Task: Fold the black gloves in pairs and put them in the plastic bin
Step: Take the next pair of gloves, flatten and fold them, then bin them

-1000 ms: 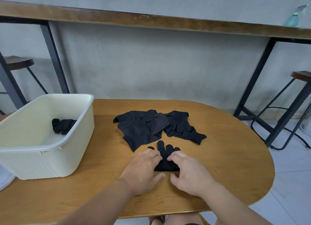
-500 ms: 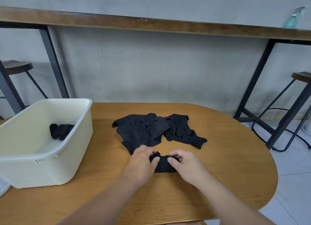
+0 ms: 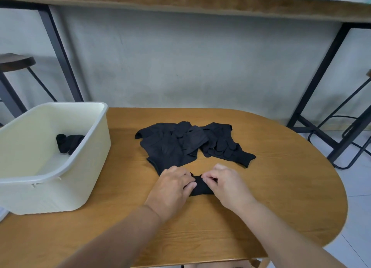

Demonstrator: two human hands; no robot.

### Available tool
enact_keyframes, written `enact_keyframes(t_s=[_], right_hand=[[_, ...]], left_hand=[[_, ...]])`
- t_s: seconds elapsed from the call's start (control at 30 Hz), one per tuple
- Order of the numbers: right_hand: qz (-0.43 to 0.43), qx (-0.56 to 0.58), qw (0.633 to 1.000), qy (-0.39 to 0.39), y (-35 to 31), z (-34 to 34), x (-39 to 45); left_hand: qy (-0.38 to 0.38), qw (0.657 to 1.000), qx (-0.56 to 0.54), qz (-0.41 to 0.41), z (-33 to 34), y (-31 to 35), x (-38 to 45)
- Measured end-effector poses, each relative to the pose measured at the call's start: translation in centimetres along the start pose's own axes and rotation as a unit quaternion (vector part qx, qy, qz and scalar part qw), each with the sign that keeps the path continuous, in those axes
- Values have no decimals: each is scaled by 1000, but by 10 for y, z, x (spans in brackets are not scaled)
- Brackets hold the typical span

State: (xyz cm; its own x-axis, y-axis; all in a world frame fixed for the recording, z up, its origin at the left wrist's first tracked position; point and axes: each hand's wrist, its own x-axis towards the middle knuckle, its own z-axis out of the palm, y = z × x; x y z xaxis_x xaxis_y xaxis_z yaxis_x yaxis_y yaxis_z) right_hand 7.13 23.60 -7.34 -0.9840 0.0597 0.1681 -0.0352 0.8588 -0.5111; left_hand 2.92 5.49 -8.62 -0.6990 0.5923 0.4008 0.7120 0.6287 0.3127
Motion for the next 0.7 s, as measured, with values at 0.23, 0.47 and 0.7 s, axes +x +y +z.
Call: enact_keyframes(t_s=[0.23, 0.47, 0.7], right_hand=[[-36, -49, 997, -56, -9, -15, -8], [-110, -220, 965, -91, -37, -27, -6], [-129, -180, 973, -65, -114, -73, 19]], left_hand=[[-57, 998, -14, -26, -11, 3, 0], [-181, 981, 64, -24, -45, 16, 5], [-124, 987, 100, -21, -151, 9, 31]])
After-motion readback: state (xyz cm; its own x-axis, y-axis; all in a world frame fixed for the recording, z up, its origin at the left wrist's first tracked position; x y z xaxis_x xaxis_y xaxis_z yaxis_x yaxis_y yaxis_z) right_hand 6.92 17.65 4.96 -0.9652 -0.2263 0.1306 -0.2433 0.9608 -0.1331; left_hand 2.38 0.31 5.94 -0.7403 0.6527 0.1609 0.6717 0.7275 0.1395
